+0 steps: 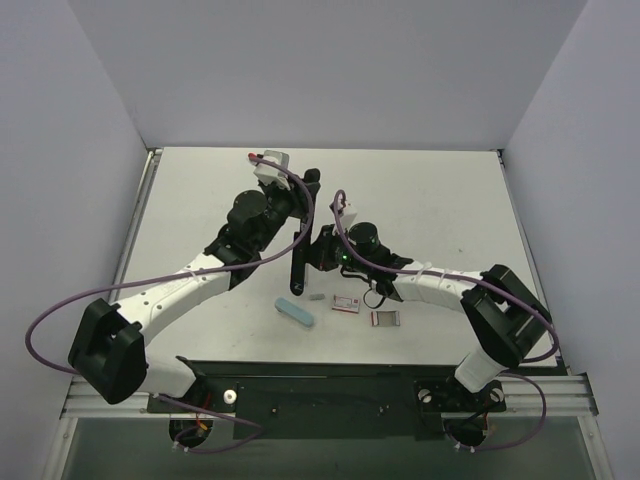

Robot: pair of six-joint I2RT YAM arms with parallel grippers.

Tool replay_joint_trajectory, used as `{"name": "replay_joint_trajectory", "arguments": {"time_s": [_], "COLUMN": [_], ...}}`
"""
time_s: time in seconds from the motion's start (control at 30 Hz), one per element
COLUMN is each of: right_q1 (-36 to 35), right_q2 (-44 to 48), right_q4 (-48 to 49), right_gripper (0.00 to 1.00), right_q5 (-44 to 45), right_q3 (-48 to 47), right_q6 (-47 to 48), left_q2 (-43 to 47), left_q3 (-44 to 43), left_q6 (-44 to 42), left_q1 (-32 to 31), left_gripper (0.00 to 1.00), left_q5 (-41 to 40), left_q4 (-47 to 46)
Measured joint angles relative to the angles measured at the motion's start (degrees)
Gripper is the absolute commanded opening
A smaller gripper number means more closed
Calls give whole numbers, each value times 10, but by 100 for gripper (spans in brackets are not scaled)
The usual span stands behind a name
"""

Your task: Unload the staples from the stapler

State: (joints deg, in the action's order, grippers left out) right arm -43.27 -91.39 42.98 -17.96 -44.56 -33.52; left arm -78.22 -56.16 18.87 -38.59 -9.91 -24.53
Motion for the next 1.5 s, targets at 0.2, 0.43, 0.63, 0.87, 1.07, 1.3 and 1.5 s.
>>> {"name": "replay_joint_trajectory", "arguments": {"time_s": [0.2,0.43,0.63,0.87,1.07,1.3,1.5], "right_q1": [2,7,10,11,11,6,-43], "right_q2": [-5,-5,2,53,108,176,240], "right_q4": [6,5,-4,-36,-75,-149,-251], "right_gripper": [0,0,0,0,0,0,0], "right_q5": [-12,-16,-16,-4,12,43,102], "right_q3": [0,0,-1,-1,-1,-3,-42], "right_q6": [-11,-10,-6,26,70,124,172], "left_q2": [-5,-2,30,103,162,185,210], "left_q3": [-8,-8,-8,-3,25,33,33], "left_q6": [-1,0,4,13,19,18,6], "left_q1": [0,0,-1,-4,-4,-4,-4], "left_gripper": [0,0,0,0,0,0,0], "left_q5": [-1,-1,-1,0,1,1,-4], "left_q4": [-10,-9,9,41,70,111,143]}}
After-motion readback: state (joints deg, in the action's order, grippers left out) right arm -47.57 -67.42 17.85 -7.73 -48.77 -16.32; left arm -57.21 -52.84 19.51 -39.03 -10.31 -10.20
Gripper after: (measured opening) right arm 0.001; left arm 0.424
